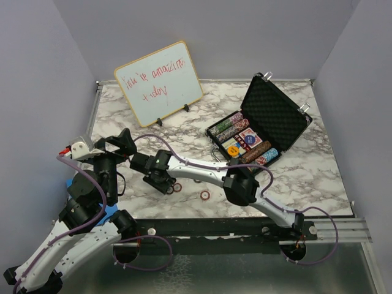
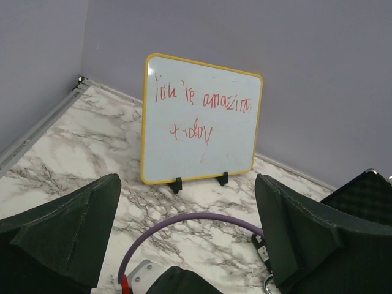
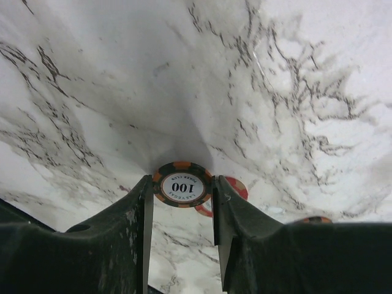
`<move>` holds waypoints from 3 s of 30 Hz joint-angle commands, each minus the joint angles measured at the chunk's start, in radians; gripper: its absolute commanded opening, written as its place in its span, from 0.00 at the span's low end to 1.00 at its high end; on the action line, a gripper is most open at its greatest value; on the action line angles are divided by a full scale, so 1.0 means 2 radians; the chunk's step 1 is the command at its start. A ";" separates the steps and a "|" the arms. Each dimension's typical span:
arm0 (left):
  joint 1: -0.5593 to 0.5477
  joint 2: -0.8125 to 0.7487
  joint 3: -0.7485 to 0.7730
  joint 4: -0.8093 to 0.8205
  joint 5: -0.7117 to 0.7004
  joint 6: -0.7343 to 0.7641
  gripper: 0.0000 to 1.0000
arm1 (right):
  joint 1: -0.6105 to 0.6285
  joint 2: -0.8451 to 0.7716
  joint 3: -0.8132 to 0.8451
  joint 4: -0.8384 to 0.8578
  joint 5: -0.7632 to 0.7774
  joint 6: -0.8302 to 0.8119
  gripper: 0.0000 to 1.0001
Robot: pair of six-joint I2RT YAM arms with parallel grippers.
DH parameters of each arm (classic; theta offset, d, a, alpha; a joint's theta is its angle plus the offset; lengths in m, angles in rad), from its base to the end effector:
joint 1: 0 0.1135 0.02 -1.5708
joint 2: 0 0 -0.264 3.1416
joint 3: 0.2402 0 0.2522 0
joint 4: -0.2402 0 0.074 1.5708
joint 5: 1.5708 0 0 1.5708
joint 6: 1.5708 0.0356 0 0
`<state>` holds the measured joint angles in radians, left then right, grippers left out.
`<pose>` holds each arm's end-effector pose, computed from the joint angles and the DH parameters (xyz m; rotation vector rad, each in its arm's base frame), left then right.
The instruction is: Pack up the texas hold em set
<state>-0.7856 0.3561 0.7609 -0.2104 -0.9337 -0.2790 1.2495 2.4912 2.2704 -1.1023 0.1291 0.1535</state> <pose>0.0679 -0.0275 0.3755 -0.4265 1.3959 -0.2276 0.1651 0.4816 0.1723 -1.4746 2.4603 0.0888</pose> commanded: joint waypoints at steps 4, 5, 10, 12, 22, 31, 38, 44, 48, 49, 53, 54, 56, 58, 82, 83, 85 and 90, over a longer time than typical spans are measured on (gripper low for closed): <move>-0.001 0.006 -0.004 0.005 -0.009 0.005 0.99 | -0.016 -0.071 -0.058 0.008 0.023 0.019 0.39; -0.001 0.007 -0.004 0.005 -0.009 0.005 0.99 | -0.018 -0.077 -0.067 0.013 0.024 0.020 0.39; -0.001 0.010 -0.005 0.005 -0.008 0.004 0.99 | -0.035 -0.103 -0.109 0.026 0.028 0.026 0.40; -0.001 0.011 -0.004 0.005 -0.007 0.004 0.99 | -0.037 -0.108 -0.122 0.035 0.024 0.025 0.41; -0.001 0.013 0.000 0.002 -0.005 0.004 0.99 | -0.020 -0.156 -0.175 0.067 -0.026 0.032 0.54; -0.001 0.013 0.008 -0.005 0.004 0.004 0.99 | 0.075 -0.186 -0.248 0.108 -0.041 0.117 0.61; -0.001 0.007 0.010 -0.014 0.014 0.002 0.99 | 0.103 -0.172 -0.264 0.113 -0.012 0.194 0.66; -0.001 0.011 0.009 -0.019 0.020 0.000 0.99 | 0.114 -0.165 -0.271 0.116 -0.028 0.194 0.71; -0.001 0.008 0.006 -0.023 0.021 -0.005 0.99 | 0.119 -0.159 -0.279 0.115 -0.035 0.200 0.68; -0.001 0.007 0.004 -0.022 0.021 -0.005 0.99 | 0.119 -0.158 -0.281 0.115 -0.034 0.203 0.65; -0.001 0.006 0.000 -0.021 0.023 -0.008 0.99 | 0.120 -0.155 -0.287 0.111 -0.034 0.210 0.59; -0.001 0.007 0.000 -0.021 0.024 -0.008 0.99 | 0.121 -0.154 -0.288 0.112 -0.036 0.210 0.59; -0.001 0.009 0.000 -0.021 0.024 -0.009 0.99 | 0.122 -0.151 -0.290 0.112 -0.041 0.210 0.61; -0.001 0.010 -0.001 -0.021 0.024 -0.010 0.99 | 0.125 -0.148 -0.292 0.112 -0.045 0.209 0.61; -0.001 0.010 -0.008 -0.024 0.021 -0.012 0.99 | 0.131 -0.146 -0.296 0.084 0.013 0.232 0.39; -0.001 0.010 -0.008 -0.024 0.022 -0.012 0.99 | 0.131 -0.152 -0.295 0.084 0.017 0.232 0.39; -0.001 0.011 -0.008 -0.024 0.021 -0.012 0.99 | 0.131 -0.162 -0.291 0.080 0.027 0.232 0.42; -0.001 0.011 -0.007 -0.024 0.021 -0.013 0.99 | 0.126 -0.175 -0.285 0.071 0.044 0.228 0.46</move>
<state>-0.7856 0.3752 0.7544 -0.2420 -0.9054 -0.2985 1.5043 2.1818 1.6958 -0.9070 0.1375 0.6037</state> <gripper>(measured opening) 0.988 0.455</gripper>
